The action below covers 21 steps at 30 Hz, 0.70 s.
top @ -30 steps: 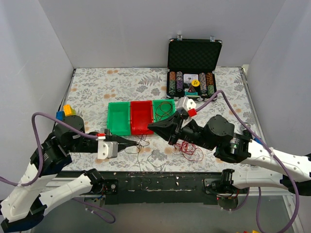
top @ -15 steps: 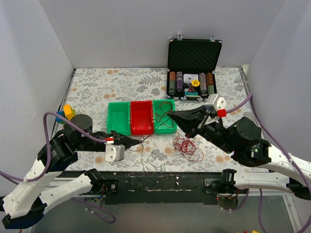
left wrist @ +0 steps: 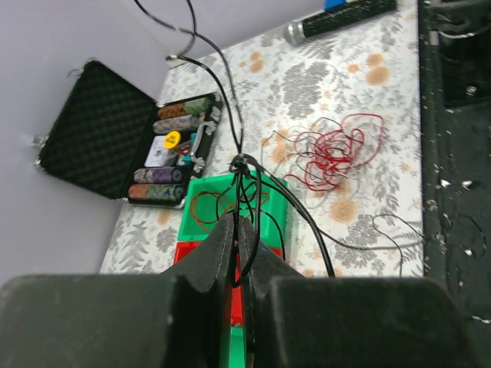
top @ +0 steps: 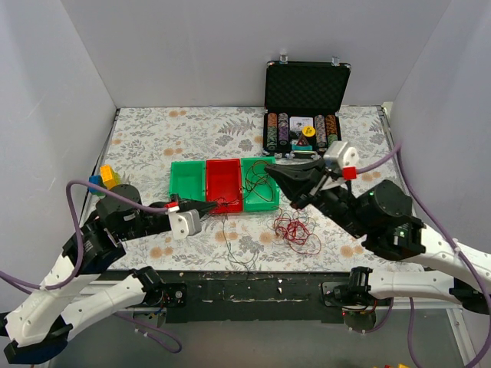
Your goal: Untangle the cables
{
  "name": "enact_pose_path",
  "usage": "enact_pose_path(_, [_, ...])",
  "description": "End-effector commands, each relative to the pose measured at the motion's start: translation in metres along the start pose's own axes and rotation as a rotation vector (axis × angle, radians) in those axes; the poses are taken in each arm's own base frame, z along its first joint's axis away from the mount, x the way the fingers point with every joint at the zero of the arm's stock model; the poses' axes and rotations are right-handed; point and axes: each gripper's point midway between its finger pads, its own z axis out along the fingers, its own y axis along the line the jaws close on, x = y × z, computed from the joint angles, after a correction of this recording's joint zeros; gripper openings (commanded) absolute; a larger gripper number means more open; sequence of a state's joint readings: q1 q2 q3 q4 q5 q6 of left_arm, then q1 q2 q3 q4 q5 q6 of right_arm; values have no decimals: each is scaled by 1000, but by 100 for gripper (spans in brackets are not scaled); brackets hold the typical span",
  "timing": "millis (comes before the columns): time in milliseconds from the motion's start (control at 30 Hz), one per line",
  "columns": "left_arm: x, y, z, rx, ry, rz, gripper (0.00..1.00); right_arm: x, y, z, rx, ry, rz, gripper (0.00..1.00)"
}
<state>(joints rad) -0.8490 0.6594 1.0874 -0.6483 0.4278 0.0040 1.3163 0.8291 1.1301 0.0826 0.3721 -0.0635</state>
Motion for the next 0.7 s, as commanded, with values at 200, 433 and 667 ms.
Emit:
enact_pose_path(200, [4,10,-22,-121,39,-51,0,-66,-49,-29,203,-158,-41,1])
enact_pose_path(433, [14,0,-29,-95,82,-49,0,-86,-66,-37,273,-149,-129,1])
enact_pose_path(667, [14,-1,-34,-82,102,-26,0,-85,-69,-24,307,-80,-172,1])
